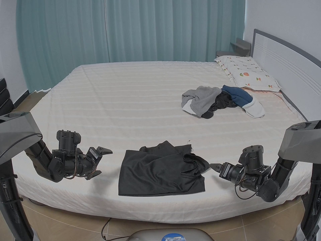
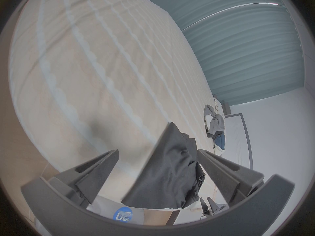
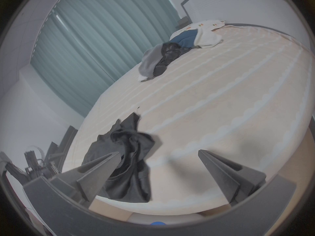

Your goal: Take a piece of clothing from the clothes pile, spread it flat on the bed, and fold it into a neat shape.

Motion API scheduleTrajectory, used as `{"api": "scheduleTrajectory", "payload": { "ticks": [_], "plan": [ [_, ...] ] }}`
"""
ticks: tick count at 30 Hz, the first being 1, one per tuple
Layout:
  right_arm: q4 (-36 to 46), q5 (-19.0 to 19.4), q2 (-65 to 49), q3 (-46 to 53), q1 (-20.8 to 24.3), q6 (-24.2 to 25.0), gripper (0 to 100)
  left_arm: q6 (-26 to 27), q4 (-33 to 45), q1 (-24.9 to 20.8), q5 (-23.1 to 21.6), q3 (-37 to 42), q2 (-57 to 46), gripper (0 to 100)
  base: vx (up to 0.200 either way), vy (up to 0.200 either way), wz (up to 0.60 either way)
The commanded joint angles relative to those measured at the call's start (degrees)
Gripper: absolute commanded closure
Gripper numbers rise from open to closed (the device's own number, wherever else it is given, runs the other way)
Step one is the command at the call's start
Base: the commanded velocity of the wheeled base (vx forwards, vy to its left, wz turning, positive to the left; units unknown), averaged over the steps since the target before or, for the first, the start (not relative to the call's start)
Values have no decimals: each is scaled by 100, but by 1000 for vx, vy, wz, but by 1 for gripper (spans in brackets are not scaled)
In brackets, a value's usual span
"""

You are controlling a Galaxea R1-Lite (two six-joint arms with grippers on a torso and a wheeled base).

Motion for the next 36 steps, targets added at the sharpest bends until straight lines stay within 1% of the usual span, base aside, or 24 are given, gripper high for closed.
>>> {"api": "scheduleTrajectory", "payload": {
  "ticks": [1, 2, 4, 6, 10, 15, 17, 19, 22, 23, 25, 27, 30, 32, 34, 35, 36],
  "plan": [
    [235, -217, 23, -301, 243, -96, 0, 5, 0, -4, 12, -5, 39, 0, 0, 200, 0],
    [613, -498, -12, -538, 410, -149, 0, 5, 0, -13, 29, -5, 48, 0, 0, 200, 0],
    [903, -771, 14, -661, 489, -298, 0, 14, 0, -22, 29, -5, 48, 0, 0, 100, 0],
    [903, -823, 84, -688, 524, -412, 0, 22, 0, -22, 47, -5, 48, 0, 0, 0, 0],
    [885, -911, 251, -705, 612, -492, 0, 49, -9, -40, 64, -14, 92, 0, 0, 0, 0],
    [885, -1157, 313, -679, 603, -632, 0, 49, -9, -40, 73, 4, 92, 0, 0, 0, 0],
    [885, -1219, 348, -635, 559, -720, 0, 49, -9, -48, 64, 4, 92, 0, 0, 0, 0],
    [876, -1359, 348, -459, 331, -984, 0, 49, -17, -48, 73, 12, 92, 0, 0, 0, 0],
    [824, -1412, 278, -275, 234, -1072, 0, 49, -17, -40, 64, 12, 92, 0, 0, 0, 0],
    [630, -1351, 155, 15, 225, -1072, 0, 49, -17, -40, 64, 12, 92, 0, 0, 0, 0],
    [419, -1289, 111, 235, 217, -1124, 0, 58, -17, -48, 64, 12, 92, 0, 0, 0, 0],
    [147, -1157, 102, 429, 173, -1335, 0, 49, -17, -48, 64, 12, 92, 0, 0, 0, 0],
    [-266, -999, 128, 657, -21, -1634, 0, 58, -17, -40, 64, 12, 92, 0, 0, 0, 0],
    [-266, -999, 128, 657, -21, -1634, 0, 58, -17, -40, 64, 12, 92, 0, 0, 0, 0],
    [-811, -410, 225, 956, -425, -1942, 0, 58, -17, -48, 73, 12, 92, 0, 0, 0, 0],
    [-846, -358, 234, 991, -451, -1951, 0, 58, -17, -40, 73, 12, 92, 0, 0, 0, 0],
    [-1066, -120, 216, 1184, -548, -2047, 0, 58, -17, -40, 73, 12, 92, 0, 0, 0, 0]
  ]
}}
